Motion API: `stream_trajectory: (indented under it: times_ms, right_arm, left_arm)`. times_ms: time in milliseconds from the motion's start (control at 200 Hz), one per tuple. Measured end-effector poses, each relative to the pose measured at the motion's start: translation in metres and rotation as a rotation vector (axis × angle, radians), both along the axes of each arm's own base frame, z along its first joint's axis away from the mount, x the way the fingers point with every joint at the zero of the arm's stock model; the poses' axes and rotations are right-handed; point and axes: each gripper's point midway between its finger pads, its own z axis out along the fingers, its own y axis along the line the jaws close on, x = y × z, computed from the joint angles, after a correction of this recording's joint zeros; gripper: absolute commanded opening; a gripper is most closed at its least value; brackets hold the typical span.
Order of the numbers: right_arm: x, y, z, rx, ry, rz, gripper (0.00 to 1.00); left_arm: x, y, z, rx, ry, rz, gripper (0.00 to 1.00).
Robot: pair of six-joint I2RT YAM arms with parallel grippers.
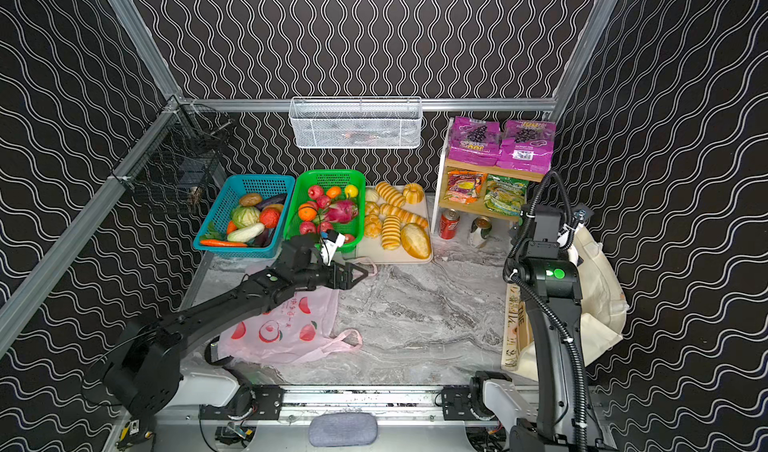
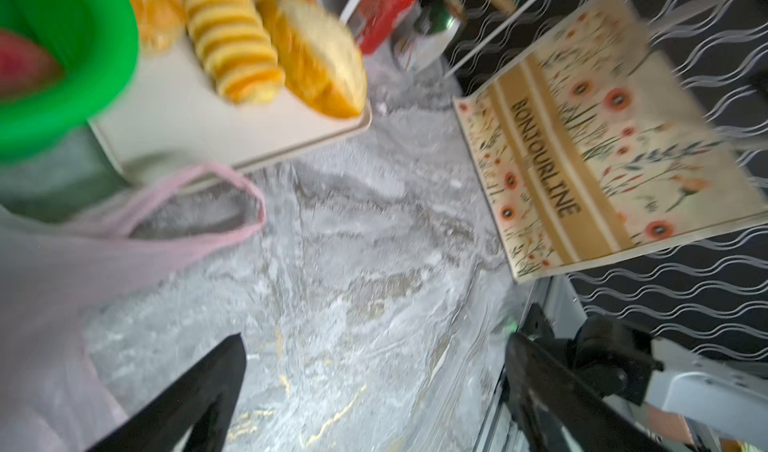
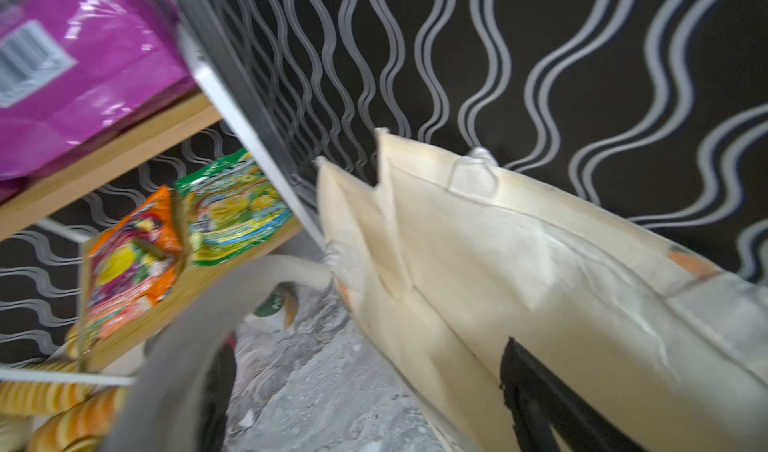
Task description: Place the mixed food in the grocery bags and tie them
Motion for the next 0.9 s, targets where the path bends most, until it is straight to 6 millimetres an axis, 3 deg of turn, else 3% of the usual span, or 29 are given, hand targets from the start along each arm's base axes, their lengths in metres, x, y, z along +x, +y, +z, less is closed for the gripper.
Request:
stream_trajectory:
  times_ms: [150, 235, 330, 415, 515, 621, 756, 826, 896]
  right_arm:
    - [-0.005, -0.002, -0.023, 0.029, 0.085, -0.021, 0.99]
    - [-0.01, -0.001, -0.042, 0.047, 0.155, -0.02, 0.97]
    - [-0.014, 0.001, -0.049, 0.059, 0.193, -0.004, 0.96]
    - [-0.007, 0.013, -0.031, 0.074, 0.168, 0.091, 0.97]
    - [-0.002, 0.029, 0.016, 0.079, 0.046, 0.207, 1.0]
    - [-0.013, 0.03, 0.057, 0.041, -0.049, 0.223, 1.0]
    - [-0.035, 0.009, 0.066, -0.037, -0.011, 0.093, 1.0]
    - [-0.043, 0.001, 0.066, -0.073, 0.037, 0.053, 1.0]
    - [-0.041, 0.01, 0.066, -0.069, 0.049, 0.121, 1.0]
  left_arm:
    - [-0.014, 0.021, -0.063, 0.142, 0.125, 0.063, 0.99]
    - [-0.02, 0.034, -0.081, 0.2, 0.167, 0.11, 0.99]
    - [-0.022, 0.049, -0.094, 0.266, 0.183, 0.156, 0.99]
    - [-0.022, 0.071, -0.105, 0.335, 0.202, 0.219, 0.99]
    - [-0.019, 0.106, -0.116, 0.407, 0.224, 0.328, 0.99]
    - [-0.015, 0.149, -0.127, 0.442, 0.258, 0.452, 0.99]
    - [-0.009, 0.187, -0.127, 0.447, 0.265, 0.58, 0.99]
    - [-0.011, 0.194, -0.125, 0.454, 0.28, 0.597, 0.99]
    - [-0.008, 0.197, -0.12, 0.454, 0.281, 0.608, 0.99]
